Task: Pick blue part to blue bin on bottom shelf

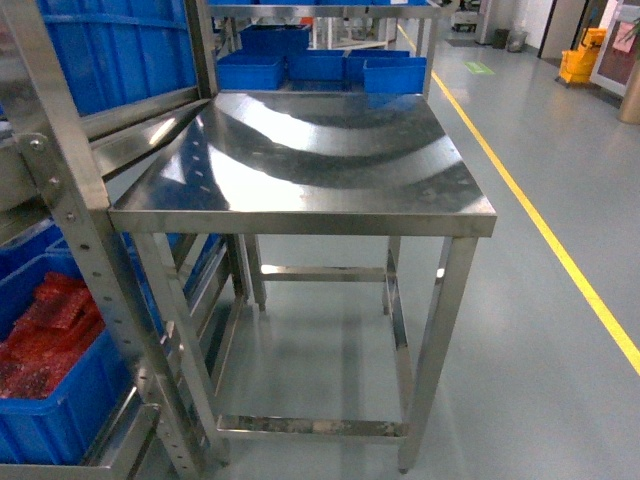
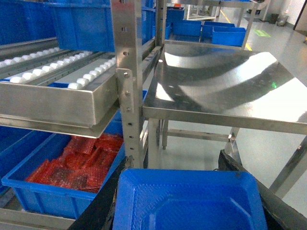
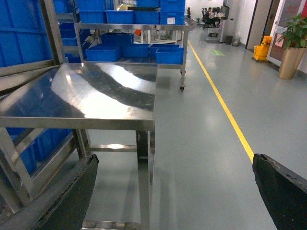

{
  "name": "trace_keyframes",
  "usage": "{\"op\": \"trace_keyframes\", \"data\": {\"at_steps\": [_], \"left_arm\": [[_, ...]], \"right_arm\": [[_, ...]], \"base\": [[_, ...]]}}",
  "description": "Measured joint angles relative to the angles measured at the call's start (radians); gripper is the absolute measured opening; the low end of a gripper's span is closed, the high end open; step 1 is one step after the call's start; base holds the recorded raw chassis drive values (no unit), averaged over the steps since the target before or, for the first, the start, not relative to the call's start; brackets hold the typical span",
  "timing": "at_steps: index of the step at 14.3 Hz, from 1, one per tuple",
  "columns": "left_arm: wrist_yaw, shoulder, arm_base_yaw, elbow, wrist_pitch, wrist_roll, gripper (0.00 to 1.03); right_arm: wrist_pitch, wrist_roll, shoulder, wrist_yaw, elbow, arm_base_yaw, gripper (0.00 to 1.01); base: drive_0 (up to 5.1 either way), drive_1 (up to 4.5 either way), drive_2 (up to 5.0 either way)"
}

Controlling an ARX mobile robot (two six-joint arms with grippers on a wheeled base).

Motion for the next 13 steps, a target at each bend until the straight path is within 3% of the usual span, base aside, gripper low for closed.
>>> {"op": "trace_keyframes", "data": {"at_steps": [13], "left_arm": [[0.000,0.000,0.001,0.000,-0.001,0.000,0.43]], "right_arm": [[0.001,0.000,0.000,0.000,0.000,0.000,0.98]], "base": [[-4.8,1.39,3.5]]}}
